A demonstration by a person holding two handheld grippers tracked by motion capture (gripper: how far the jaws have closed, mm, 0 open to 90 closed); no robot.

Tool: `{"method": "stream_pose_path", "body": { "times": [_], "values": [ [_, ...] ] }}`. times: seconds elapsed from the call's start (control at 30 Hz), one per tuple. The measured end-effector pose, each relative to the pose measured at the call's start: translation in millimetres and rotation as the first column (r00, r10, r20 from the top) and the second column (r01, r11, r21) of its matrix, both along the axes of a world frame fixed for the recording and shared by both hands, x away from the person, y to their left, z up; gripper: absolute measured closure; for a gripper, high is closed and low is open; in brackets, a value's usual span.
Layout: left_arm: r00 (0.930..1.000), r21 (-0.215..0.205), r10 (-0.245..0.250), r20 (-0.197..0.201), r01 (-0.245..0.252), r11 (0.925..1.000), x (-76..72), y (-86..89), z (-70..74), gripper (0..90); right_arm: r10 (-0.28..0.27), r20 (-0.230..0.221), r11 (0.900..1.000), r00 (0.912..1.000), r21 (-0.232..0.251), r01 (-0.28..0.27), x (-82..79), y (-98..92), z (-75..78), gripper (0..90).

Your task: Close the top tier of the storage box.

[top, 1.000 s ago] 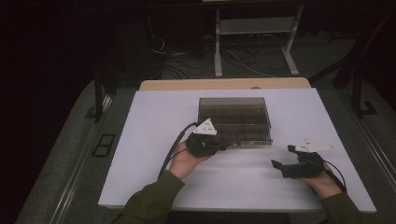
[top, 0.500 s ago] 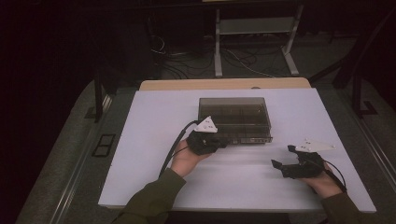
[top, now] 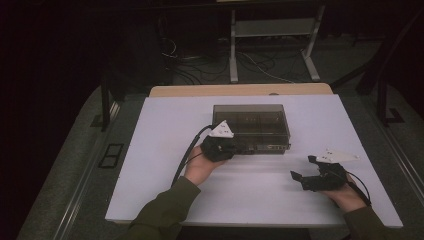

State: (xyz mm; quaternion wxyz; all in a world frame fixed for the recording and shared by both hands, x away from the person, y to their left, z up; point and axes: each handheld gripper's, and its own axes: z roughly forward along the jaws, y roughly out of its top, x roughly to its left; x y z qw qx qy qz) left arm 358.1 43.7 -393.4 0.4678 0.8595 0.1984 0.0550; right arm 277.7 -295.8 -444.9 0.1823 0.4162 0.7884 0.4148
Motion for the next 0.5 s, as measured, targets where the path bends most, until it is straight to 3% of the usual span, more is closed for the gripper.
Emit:
{"method": "stream_pose_path", "body": {
  "times": [0.5],
  "values": [
    [0.9996, 0.012, 0.026, 0.009, -0.026, 0.9996, 15.2, -1.2, -1.1, 89.3, -0.001, -0.009, 1.0, 1.0, 0.01, 0.001, -0.1, -0.7, -0.4, 11.3]
  ]
}}
